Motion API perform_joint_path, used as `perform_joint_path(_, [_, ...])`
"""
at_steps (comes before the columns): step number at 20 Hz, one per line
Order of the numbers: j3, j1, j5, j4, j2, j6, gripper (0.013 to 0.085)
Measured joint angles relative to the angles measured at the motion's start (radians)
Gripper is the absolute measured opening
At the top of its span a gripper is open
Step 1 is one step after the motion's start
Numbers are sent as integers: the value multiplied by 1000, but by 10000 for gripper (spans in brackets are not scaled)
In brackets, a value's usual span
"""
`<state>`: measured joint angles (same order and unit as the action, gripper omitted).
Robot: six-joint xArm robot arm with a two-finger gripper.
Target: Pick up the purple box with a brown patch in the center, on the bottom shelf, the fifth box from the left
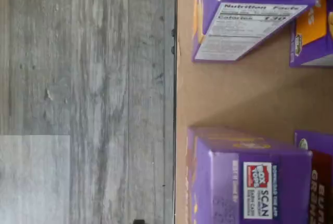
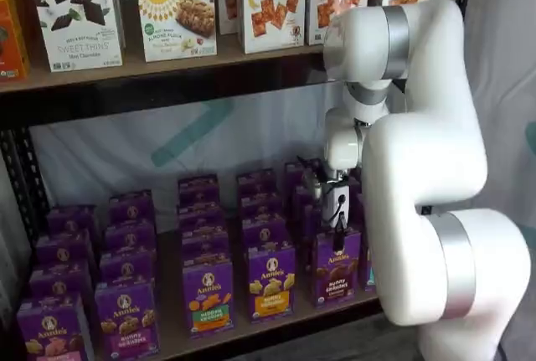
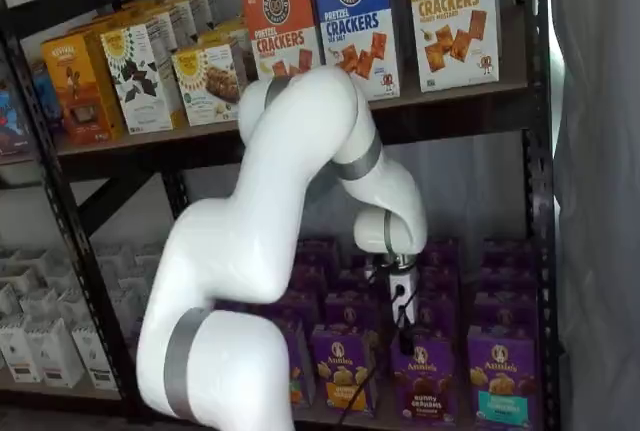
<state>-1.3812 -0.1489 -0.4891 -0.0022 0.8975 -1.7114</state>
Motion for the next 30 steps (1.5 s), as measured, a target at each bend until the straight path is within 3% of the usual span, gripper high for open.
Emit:
perform_joint_path(9, [-57, -2, 31, -87, 75, 75, 850])
perform_joint_path(22, [-73, 0, 110, -104, 129, 93, 850])
perform_joint_path(30, [-71, -2, 114, -98, 133, 86, 650])
